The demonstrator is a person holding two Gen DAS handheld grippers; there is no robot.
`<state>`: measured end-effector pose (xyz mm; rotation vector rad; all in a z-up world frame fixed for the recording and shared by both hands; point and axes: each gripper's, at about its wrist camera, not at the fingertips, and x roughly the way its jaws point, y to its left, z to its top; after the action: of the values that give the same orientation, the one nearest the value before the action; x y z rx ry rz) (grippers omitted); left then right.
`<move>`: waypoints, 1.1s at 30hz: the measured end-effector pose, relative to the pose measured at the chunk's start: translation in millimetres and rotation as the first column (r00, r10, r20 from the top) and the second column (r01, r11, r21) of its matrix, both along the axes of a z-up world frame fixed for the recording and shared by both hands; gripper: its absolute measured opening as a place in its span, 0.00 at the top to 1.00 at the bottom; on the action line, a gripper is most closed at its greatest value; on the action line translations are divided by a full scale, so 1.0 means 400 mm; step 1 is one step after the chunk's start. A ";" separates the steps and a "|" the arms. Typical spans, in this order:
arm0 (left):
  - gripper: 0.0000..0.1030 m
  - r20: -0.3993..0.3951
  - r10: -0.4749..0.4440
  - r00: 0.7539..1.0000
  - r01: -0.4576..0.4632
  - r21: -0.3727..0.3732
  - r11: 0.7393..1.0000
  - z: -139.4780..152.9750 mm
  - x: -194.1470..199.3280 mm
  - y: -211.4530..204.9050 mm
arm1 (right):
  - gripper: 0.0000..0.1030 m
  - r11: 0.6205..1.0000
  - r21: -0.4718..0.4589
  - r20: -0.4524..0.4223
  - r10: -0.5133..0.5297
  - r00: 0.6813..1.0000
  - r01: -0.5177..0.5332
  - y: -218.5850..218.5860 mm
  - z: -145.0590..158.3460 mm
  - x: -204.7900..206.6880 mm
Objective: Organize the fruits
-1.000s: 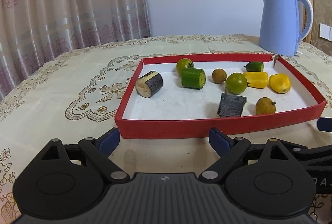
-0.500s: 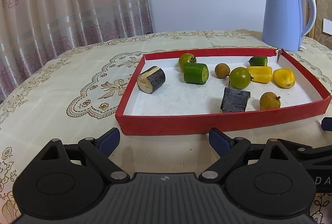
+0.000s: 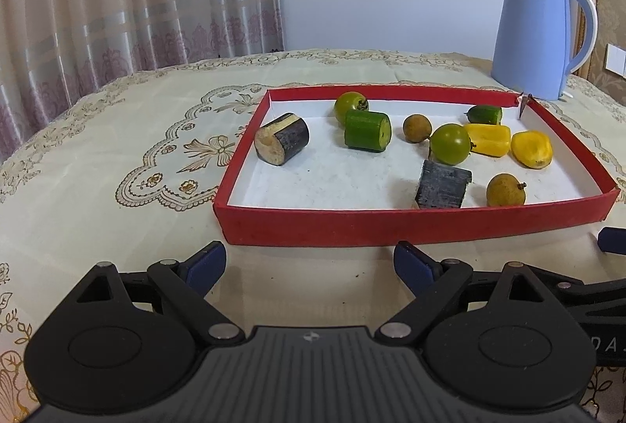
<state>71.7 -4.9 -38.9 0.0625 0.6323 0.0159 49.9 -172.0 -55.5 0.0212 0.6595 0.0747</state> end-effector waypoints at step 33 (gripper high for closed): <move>0.09 -0.013 0.004 1.000 -0.004 0.005 1.000 -0.003 0.004 0.000 | 0.00 1.000 -0.006 -0.002 0.000 1.000 0.000 0.002 0.000 0.000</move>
<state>73.4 -4.7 -40.0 0.0664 0.6457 0.0207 49.9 -171.3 -55.6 0.0151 0.6613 0.0726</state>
